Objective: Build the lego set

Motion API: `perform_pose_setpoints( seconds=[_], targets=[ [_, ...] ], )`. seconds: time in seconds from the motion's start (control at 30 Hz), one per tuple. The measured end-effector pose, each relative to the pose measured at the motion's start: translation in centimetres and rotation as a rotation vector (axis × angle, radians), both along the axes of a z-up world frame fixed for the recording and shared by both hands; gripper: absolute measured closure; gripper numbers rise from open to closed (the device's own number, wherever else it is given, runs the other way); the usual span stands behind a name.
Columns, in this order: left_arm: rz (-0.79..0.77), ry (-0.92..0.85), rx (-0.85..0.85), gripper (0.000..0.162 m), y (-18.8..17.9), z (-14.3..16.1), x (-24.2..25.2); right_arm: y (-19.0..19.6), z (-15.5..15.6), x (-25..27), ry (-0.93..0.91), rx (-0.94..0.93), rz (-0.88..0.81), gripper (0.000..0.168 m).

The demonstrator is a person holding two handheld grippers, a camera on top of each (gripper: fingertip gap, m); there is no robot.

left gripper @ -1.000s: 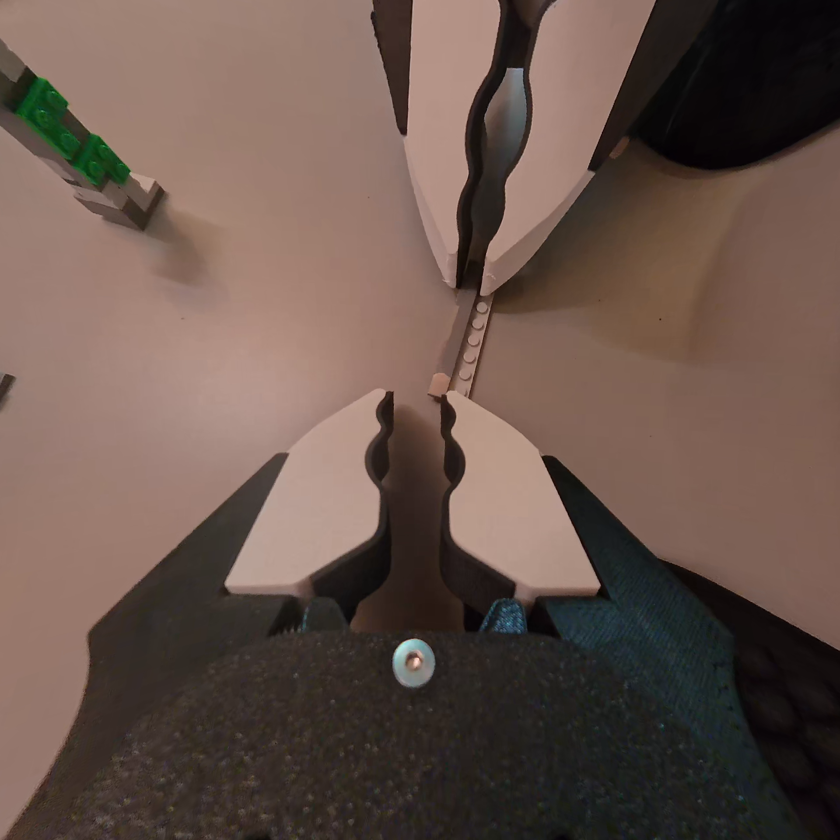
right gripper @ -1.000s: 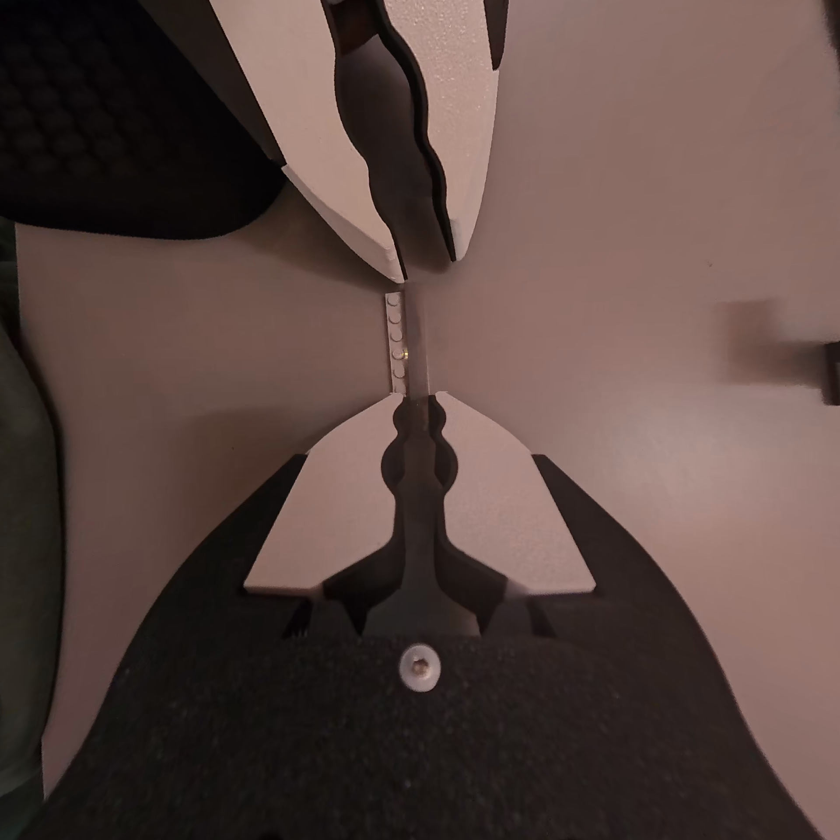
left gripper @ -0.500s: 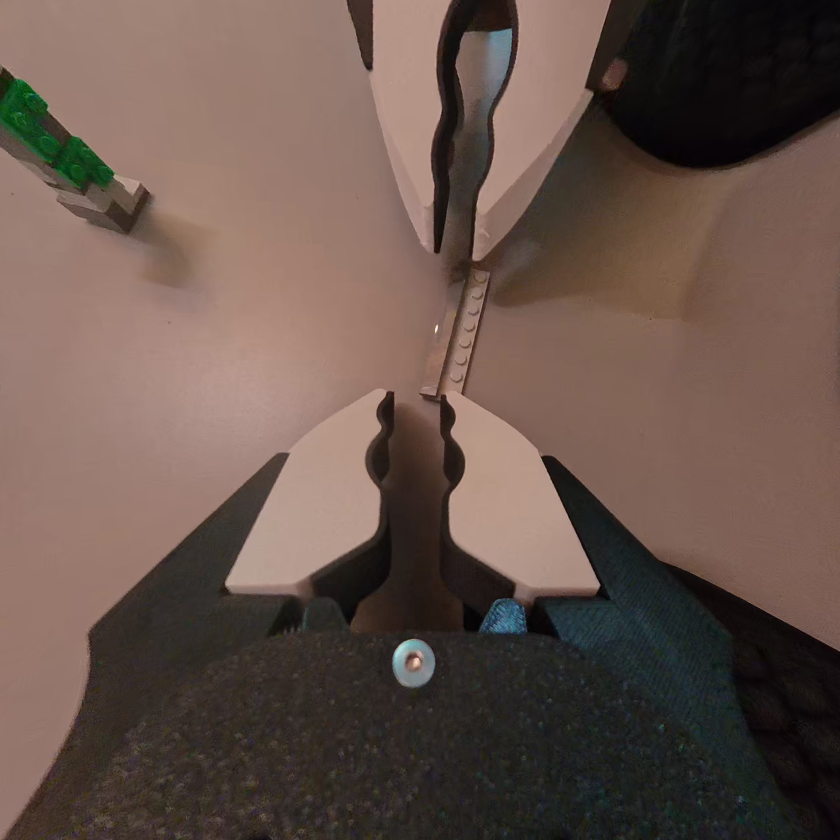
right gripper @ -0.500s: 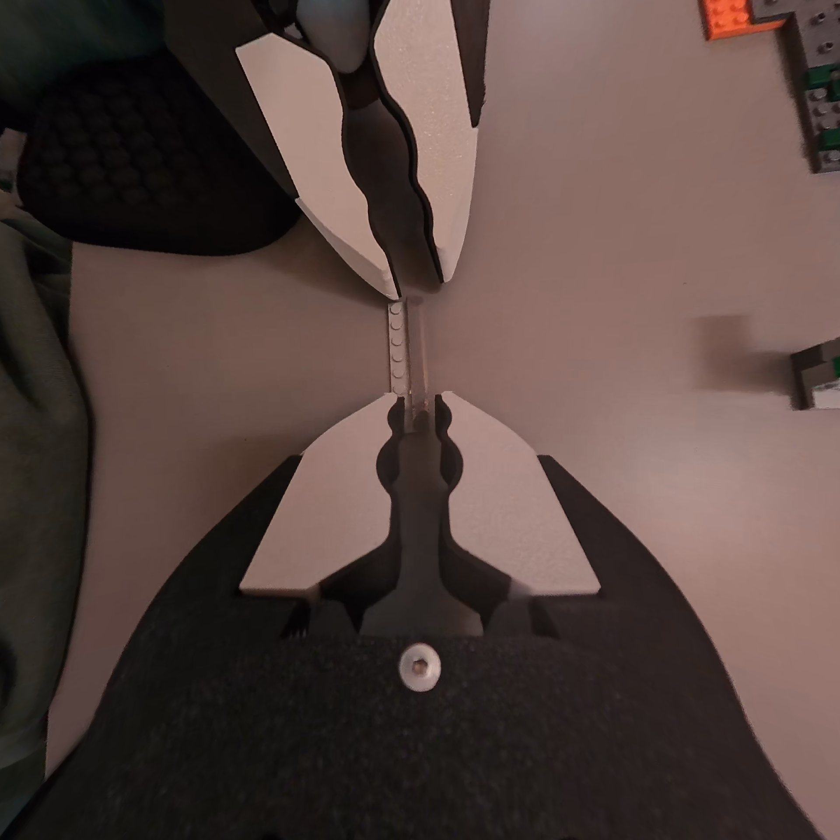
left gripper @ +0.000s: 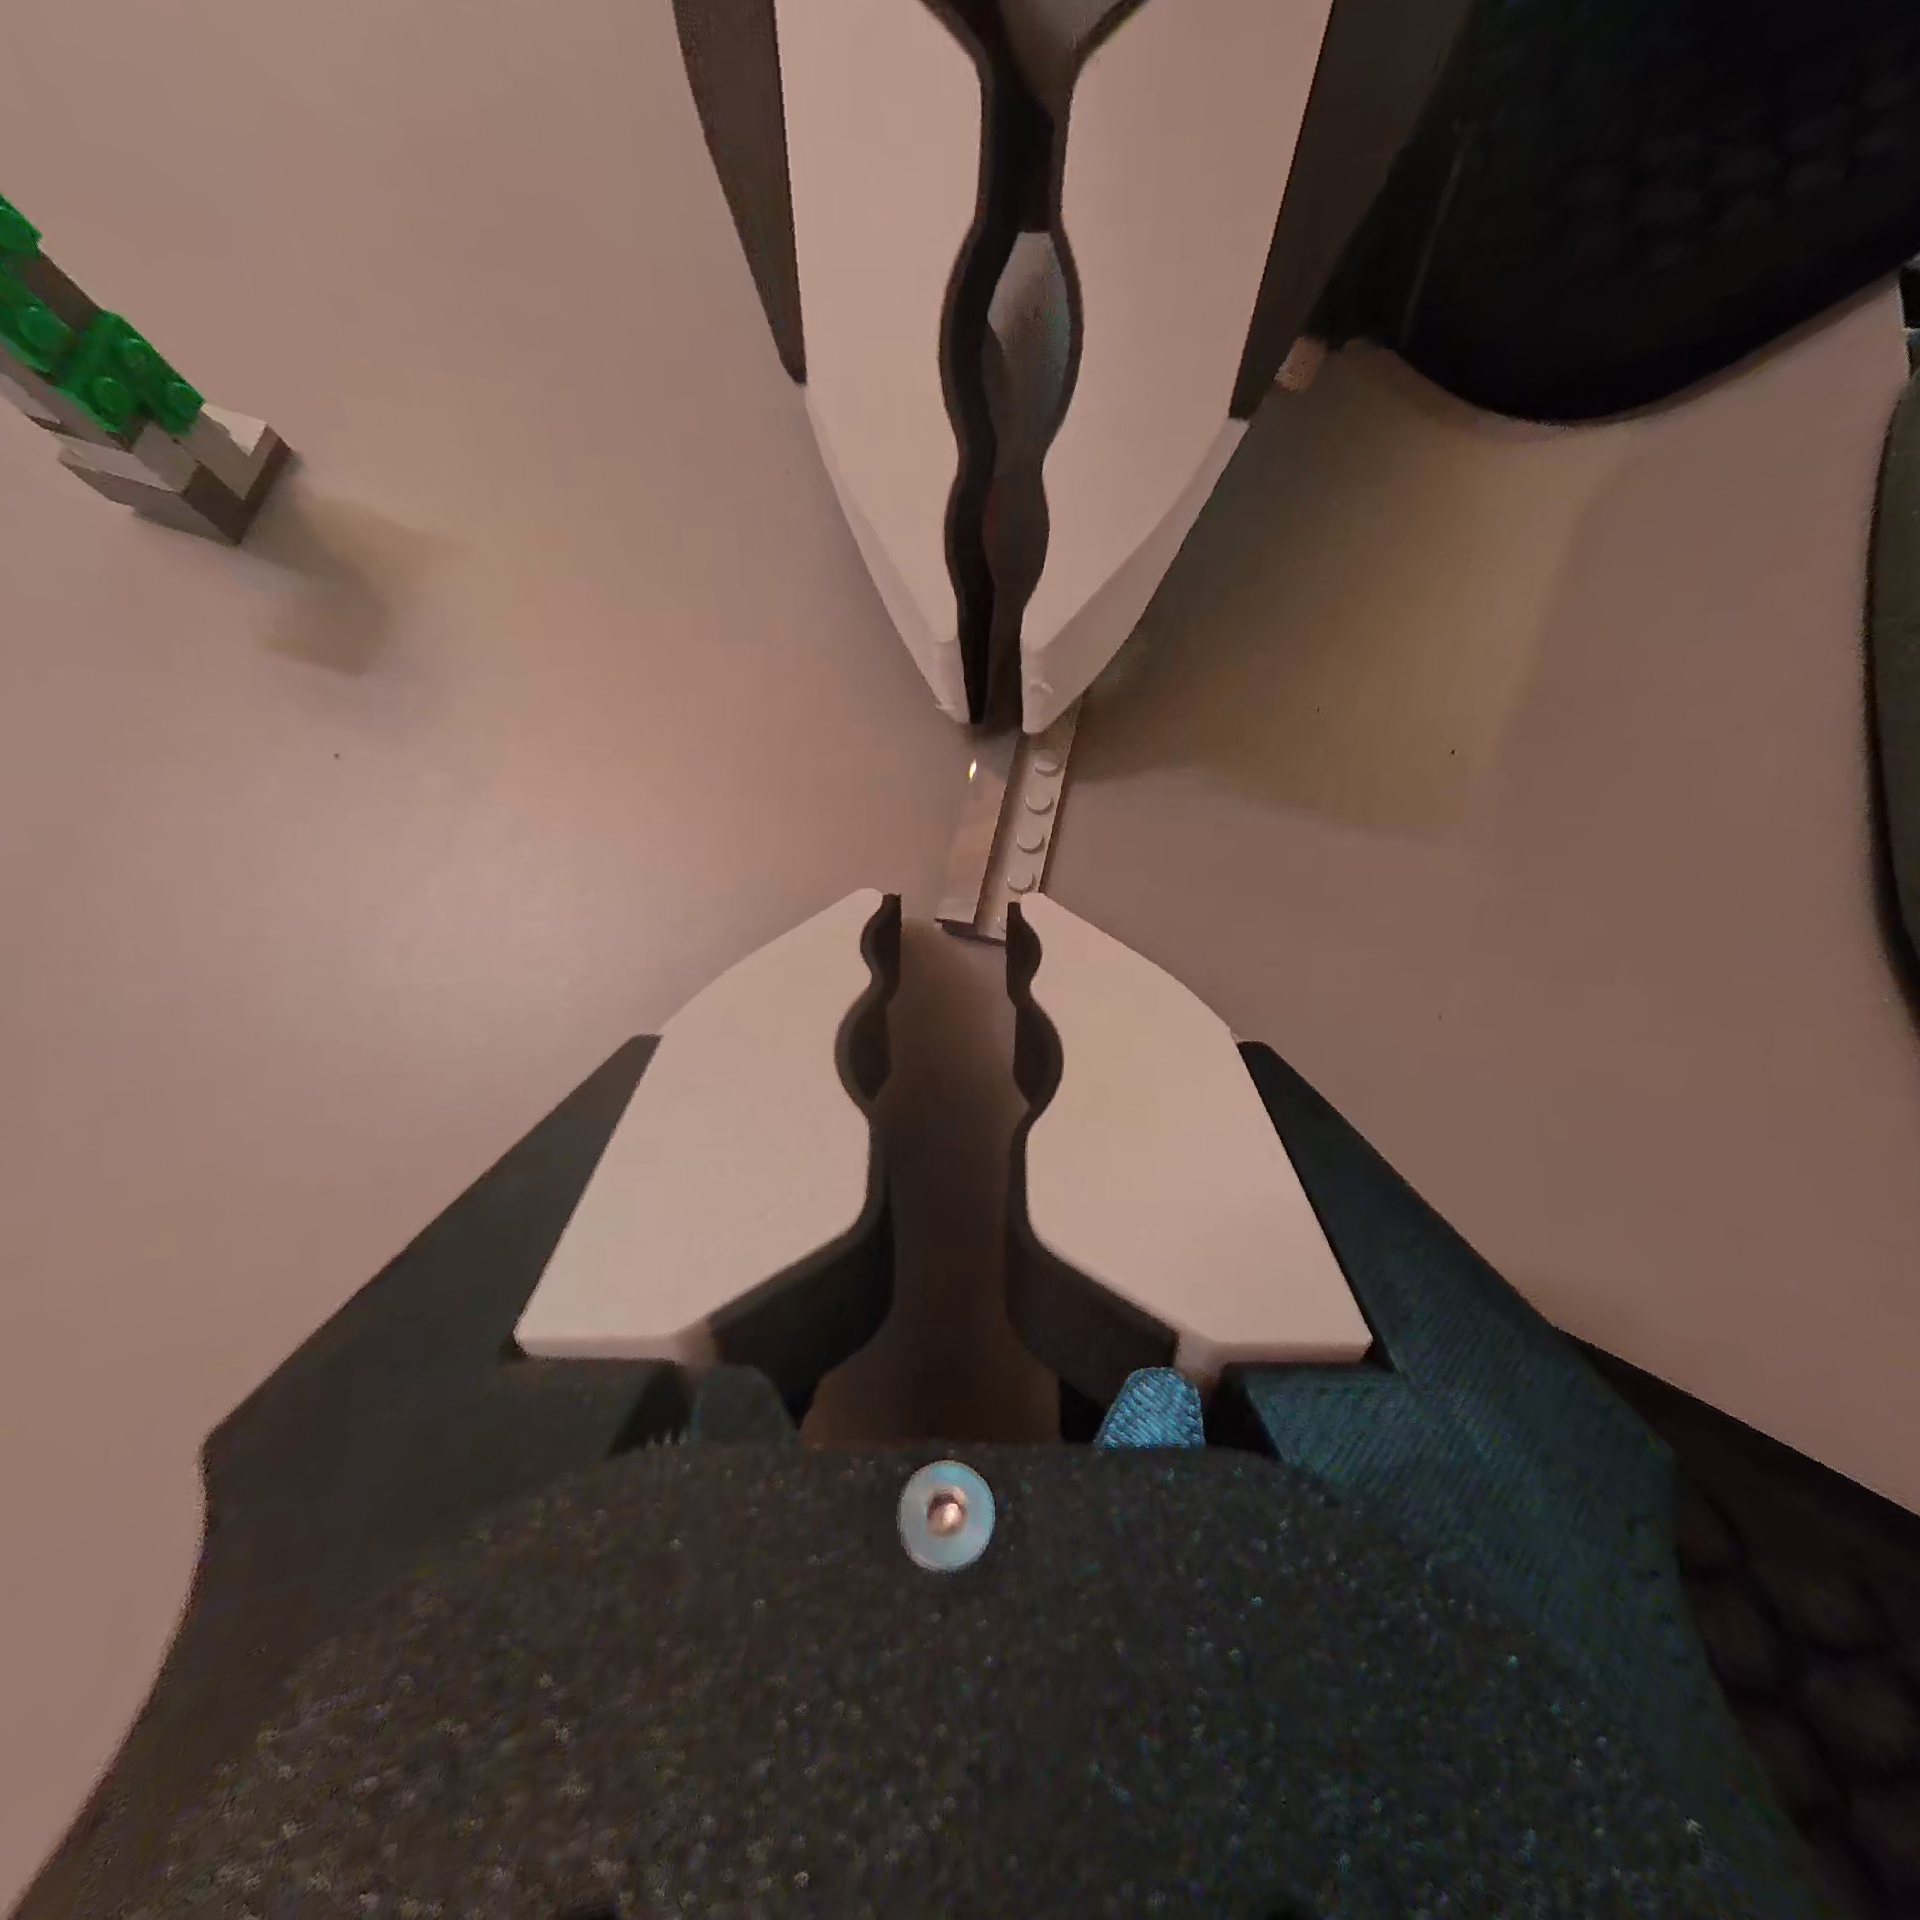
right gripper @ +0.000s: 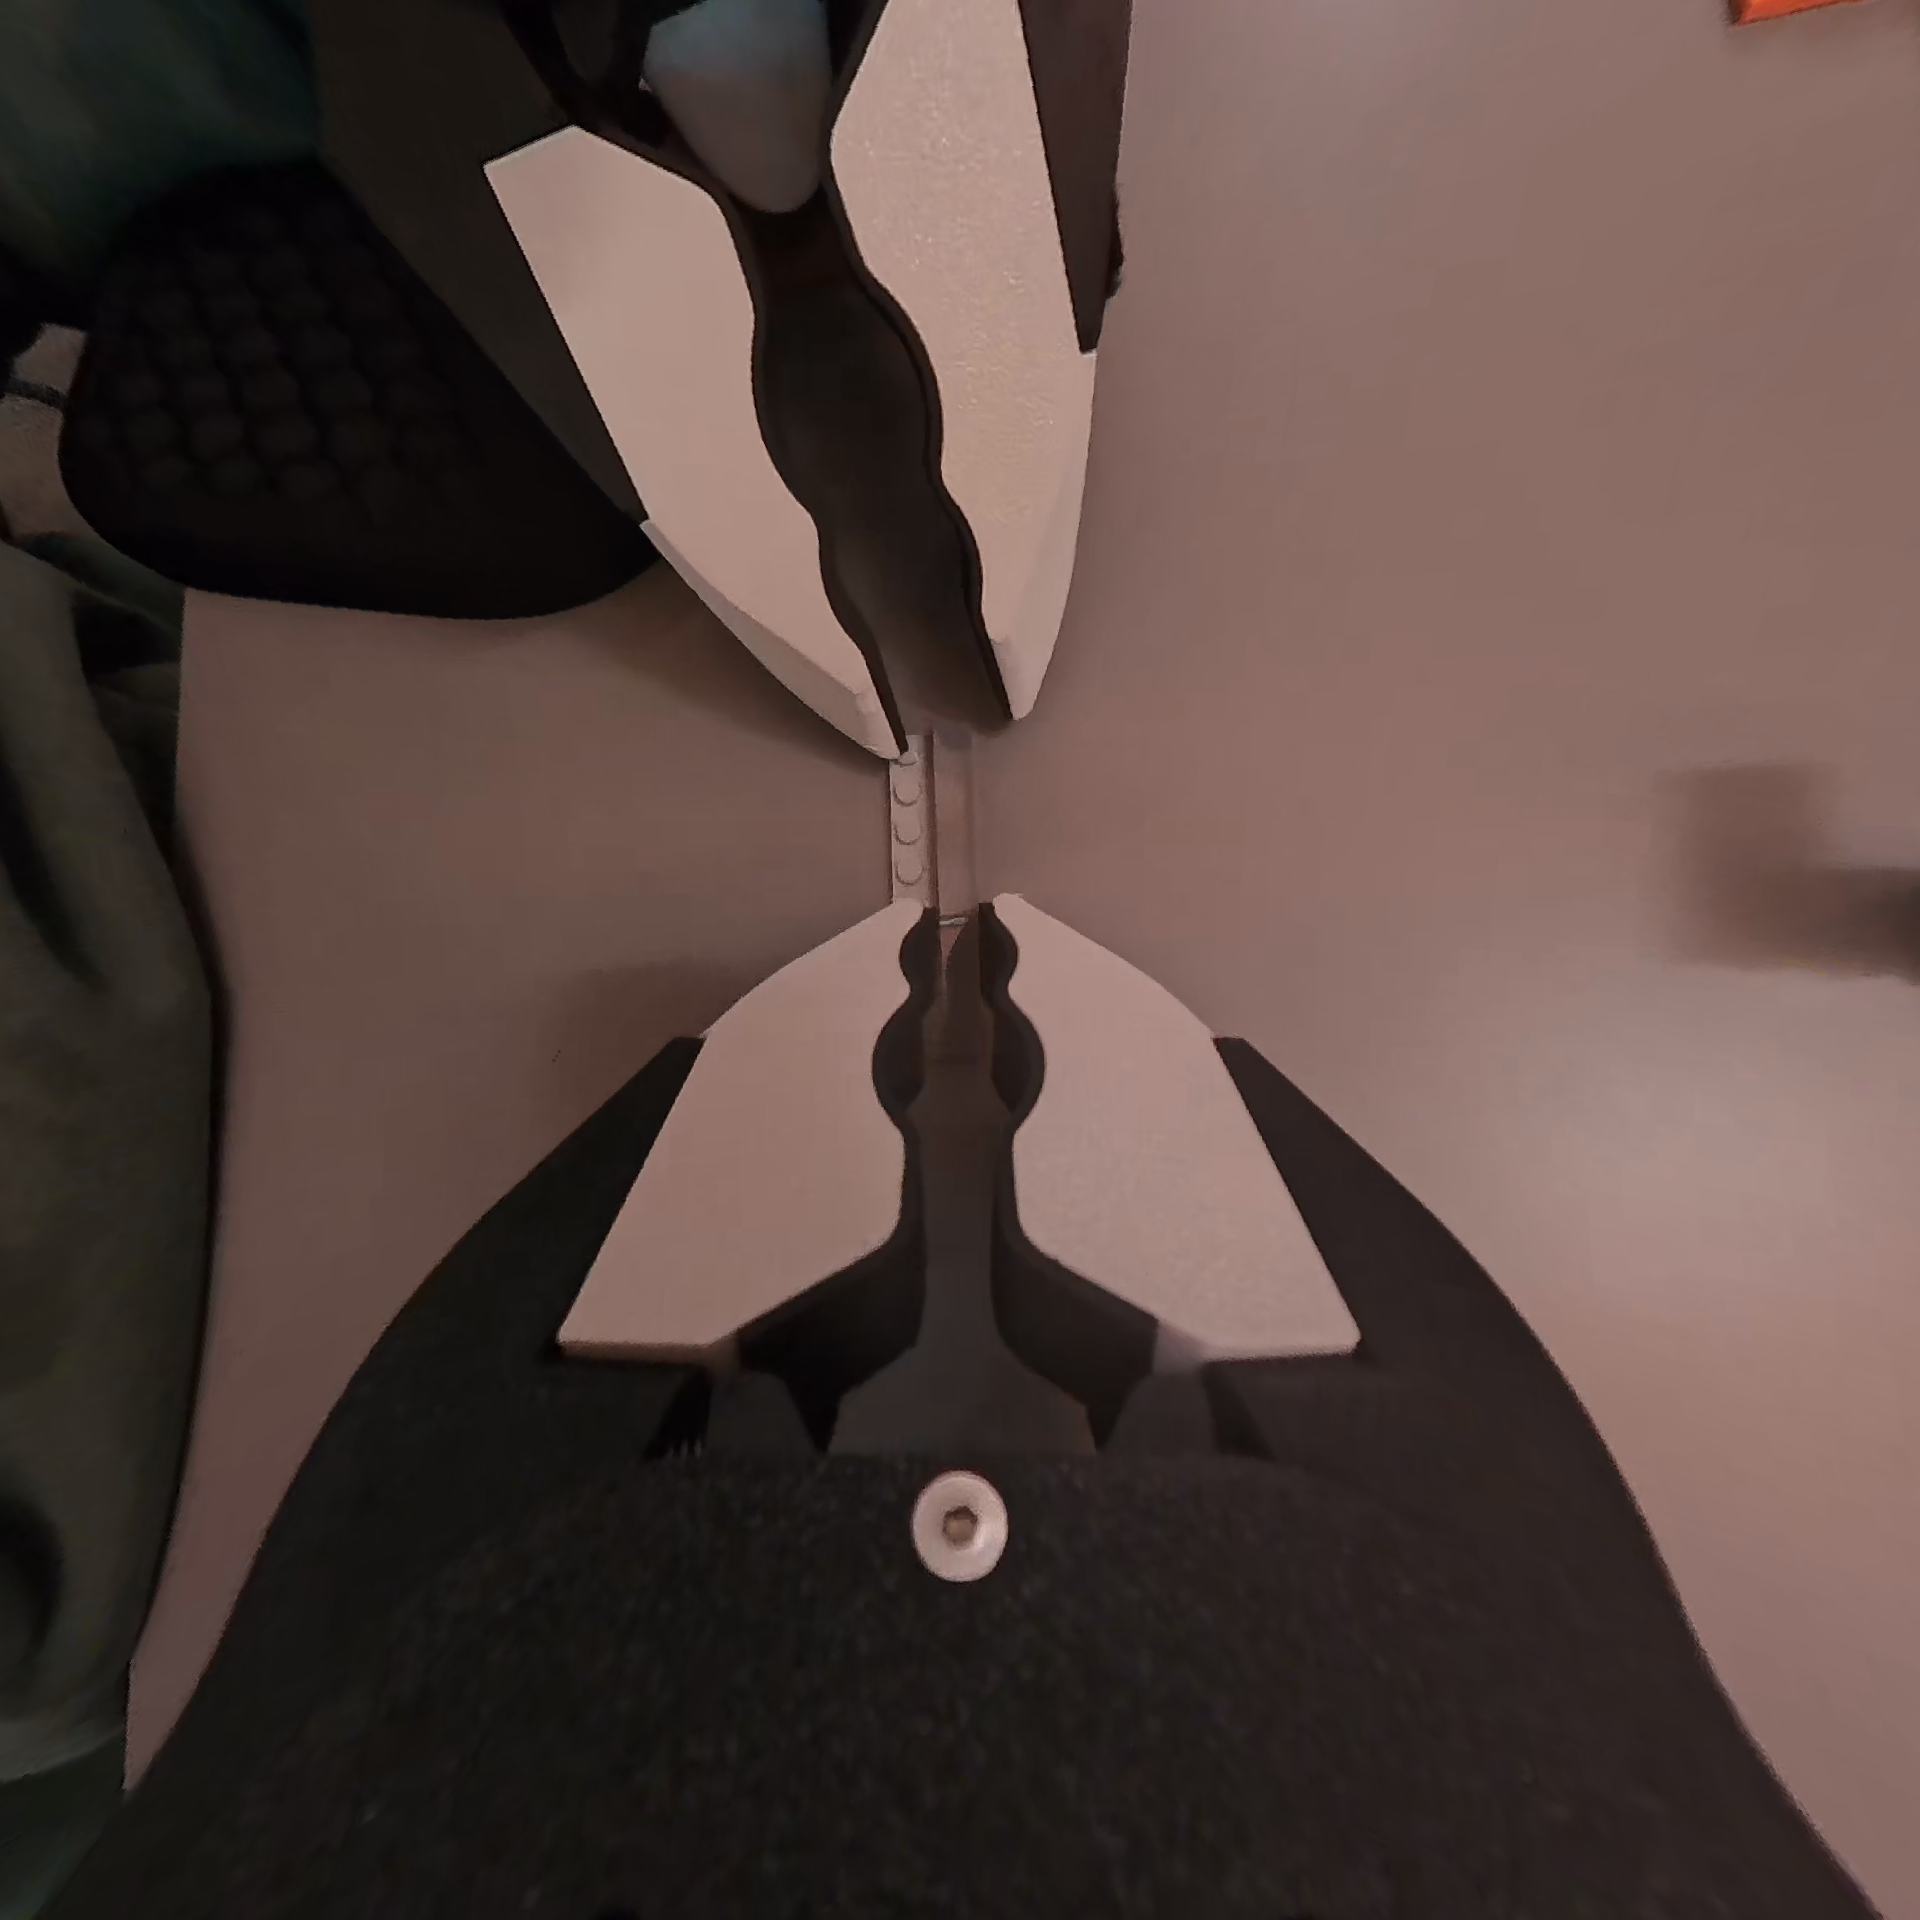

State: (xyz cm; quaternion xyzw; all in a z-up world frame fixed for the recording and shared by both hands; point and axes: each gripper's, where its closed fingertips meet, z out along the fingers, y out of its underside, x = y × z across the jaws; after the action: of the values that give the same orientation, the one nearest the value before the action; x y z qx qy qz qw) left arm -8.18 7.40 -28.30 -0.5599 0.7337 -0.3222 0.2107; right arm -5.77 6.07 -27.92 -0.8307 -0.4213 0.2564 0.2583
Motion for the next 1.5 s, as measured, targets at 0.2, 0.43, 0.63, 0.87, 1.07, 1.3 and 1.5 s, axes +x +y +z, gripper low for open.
perform_pose_setpoints(
  seconds=[0.2, 0.43, 0.63, 0.87, 1.07, 1.3, 1.5],
  targets=[
    [-0.004, -0.001, -0.009, 0.144, -0.1, 0.0, 0.0, 0.0, -0.3, 0.0, -0.043, 0.012, 0.026, 0.167],
    [-0.008, -0.003, -0.012, 0.145, -0.2, 0.0, 0.1, -0.1, -0.3, 0.1, -0.131, 0.053, 0.072, 0.168],
    [-0.018, -0.009, -0.010, 0.144, -0.4, 0.1, 0.1, -0.3, -0.3, -0.1, -0.169, 0.076, 0.100, 0.168],
    [-0.031, -0.006, -0.004, 0.143, -0.7, -0.1, 0.1, -0.7, -0.1, -0.1, -0.137, 0.065, 0.093, 0.166],
    [-0.035, -0.006, -0.005, 0.143, -0.8, -0.1, 0.1, -1.0, 0.4, 0.2, -0.105, 0.061, 0.093, 0.155],
    [-0.041, -0.005, -0.005, 0.143, -0.9, -0.1, 0.1, -1.6, -0.9, 0.7, -0.208, 0.056, 0.090, 0.137],
    [-0.038, -0.015, -0.004, 0.143, -0.7, 0.3, -0.1, -1.4, -1.0, 0.8, -0.244, 0.083, 0.095, 0.151]
  ],
)
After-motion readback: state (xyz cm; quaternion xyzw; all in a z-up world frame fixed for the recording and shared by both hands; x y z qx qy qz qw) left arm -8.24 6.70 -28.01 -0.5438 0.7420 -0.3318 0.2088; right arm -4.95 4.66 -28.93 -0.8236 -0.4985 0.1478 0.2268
